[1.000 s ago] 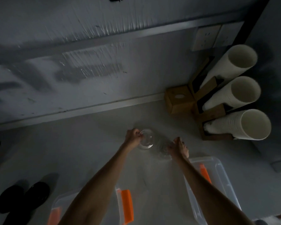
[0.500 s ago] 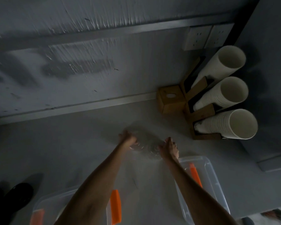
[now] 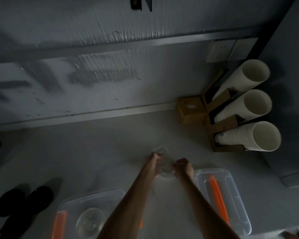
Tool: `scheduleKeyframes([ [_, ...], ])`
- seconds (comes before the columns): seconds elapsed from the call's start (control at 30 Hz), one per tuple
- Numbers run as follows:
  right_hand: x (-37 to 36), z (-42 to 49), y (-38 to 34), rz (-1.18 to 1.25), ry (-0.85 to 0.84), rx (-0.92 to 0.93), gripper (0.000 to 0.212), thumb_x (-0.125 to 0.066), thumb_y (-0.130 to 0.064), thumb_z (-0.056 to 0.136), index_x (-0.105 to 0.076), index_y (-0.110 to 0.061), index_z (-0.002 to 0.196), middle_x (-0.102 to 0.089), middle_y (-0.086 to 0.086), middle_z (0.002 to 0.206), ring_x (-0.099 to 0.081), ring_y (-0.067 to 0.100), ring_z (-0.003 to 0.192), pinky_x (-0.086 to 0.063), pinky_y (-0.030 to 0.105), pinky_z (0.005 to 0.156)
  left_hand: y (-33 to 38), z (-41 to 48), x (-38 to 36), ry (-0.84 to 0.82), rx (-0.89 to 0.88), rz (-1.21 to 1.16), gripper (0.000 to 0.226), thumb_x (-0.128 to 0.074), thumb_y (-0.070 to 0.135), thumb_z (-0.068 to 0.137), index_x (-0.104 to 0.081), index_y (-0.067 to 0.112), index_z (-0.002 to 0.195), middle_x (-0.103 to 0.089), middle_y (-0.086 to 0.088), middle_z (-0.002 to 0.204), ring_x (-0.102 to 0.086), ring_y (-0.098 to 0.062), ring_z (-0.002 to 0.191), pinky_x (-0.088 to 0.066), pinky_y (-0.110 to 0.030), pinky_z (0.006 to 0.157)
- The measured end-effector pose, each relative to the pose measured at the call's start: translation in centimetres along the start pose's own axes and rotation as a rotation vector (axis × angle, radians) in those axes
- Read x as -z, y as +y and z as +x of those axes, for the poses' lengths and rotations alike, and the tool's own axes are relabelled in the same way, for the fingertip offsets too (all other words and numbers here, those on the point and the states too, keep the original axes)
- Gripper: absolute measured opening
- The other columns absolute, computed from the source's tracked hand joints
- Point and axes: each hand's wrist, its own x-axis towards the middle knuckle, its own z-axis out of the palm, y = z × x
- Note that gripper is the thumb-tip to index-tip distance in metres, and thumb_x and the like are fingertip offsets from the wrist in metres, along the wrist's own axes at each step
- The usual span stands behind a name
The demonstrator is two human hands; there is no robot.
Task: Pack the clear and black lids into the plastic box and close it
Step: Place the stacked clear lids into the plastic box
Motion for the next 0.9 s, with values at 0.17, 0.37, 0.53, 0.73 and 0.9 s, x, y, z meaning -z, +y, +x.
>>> scheduleKeyframes([
  [0.17,1.2,-1.5,1.5,0.454,-0.267,-0.097,0.038,-0.070,-0.014,0.088,-0.058,-0.002,0.123,-0.062,0.018,0.098,-0.057,0.023,0.071,-0.048,0.028,0.059,-0.2,-1.7,3.5,-0.053,0.142,0.033,0.018,-0.050,0.025,0.090,-0.062,0.021,0.077,-0.065,0.005,0.056,-0.056,-0.013,0.052,-0.042,-0.031,0.074],
  [0.37,3.9,-4.1,3.5,0.832,-0.335,-0.118,0.024,-0.047,0.001,0.098,-0.058,-0.014,0.114,-0.061,0.009,0.090,-0.058,0.021,0.070,-0.057,0.038,0.066,0.0,-5.0,6.5,-0.175,0.074,-0.252,0.017,-0.049,0.010,0.093,-0.063,0.014,0.085,-0.076,-0.005,0.073,-0.074,-0.021,0.058,-0.049,-0.042,0.083],
  [0.53,7.1,-8.0,4.6,1.047,-0.321,0.016,0.020,-0.054,0.002,0.094,-0.061,-0.015,0.086,-0.072,0.006,0.078,-0.072,0.013,0.064,-0.060,0.029,0.059,-0.7,-10.2,6.4,-0.181,-0.183,-0.270,0.032,-0.050,-0.014,0.086,-0.054,0.016,0.098,-0.070,-0.015,0.094,-0.071,-0.031,0.080,-0.058,-0.043,0.078],
  [0.73,6.1,-14.9,2.4,0.833,-0.344,0.311,0.019,-0.060,0.002,0.090,-0.066,-0.010,0.104,-0.068,0.013,0.094,-0.067,0.025,0.081,-0.057,0.032,0.061,-2.0,-15.6,5.0,-0.114,-0.385,0.017,0.053,-0.054,-0.007,0.087,-0.051,0.029,0.126,-0.066,-0.016,0.094,-0.062,-0.026,0.074,-0.052,-0.028,0.060],
  [0.9,5.3,-18.7,1.8,0.712,-0.212,0.365,0.024,-0.061,-0.006,0.092,-0.063,-0.006,0.116,-0.068,0.015,0.102,-0.067,0.029,0.089,-0.054,0.036,0.067,-2.7,-18.7,6.0,-0.188,-0.444,0.038,0.038,-0.041,0.006,0.101,-0.052,0.026,0.131,-0.065,-0.016,0.105,-0.070,-0.017,0.070,-0.052,-0.021,0.049],
])
